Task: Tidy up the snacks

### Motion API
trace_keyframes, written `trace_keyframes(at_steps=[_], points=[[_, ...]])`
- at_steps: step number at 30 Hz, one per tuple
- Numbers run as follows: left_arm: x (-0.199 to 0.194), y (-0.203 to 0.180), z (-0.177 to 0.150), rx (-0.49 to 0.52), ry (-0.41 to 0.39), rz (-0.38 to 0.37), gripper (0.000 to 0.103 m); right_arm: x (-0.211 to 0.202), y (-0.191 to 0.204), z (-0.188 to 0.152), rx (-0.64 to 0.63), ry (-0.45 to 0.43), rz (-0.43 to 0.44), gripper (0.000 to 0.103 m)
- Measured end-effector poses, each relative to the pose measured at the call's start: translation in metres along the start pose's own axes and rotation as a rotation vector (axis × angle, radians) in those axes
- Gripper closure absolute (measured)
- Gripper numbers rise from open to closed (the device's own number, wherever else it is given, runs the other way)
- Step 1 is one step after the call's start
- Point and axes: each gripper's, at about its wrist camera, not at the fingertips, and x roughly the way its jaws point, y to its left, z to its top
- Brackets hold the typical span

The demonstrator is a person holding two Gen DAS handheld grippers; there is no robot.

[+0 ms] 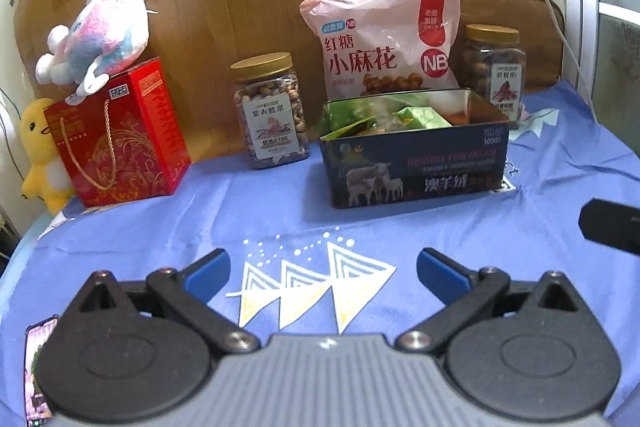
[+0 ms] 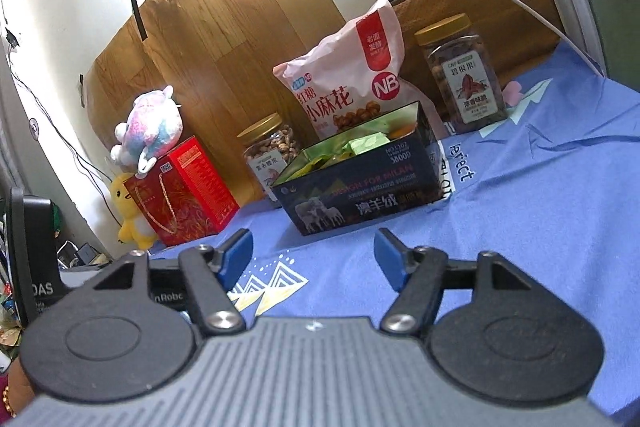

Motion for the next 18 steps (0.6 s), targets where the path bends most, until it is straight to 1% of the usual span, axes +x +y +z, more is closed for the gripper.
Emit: trace_keyframes(at_steps=[6,12,18], points=[[-0.0025,-0.0044,-0.0012,0.025,-0.007,0.004,0.0,0.0005,-0.0015,-0.0006,0.006,0.001,-0.003,0.033],[-0.0023,-0.0067,-0.0008,0.028,-0.007,0.002,0.0,0.0001,-0.0014,-0.0007,0.005,0.001,-0.004,0.032],[-0.0014,-0.0069,0.0002,0.023,-0.009,0.004,0.0,-0.0001,-0.0024,-0.0002,0.006,-0.003,-0.005,0.029]])
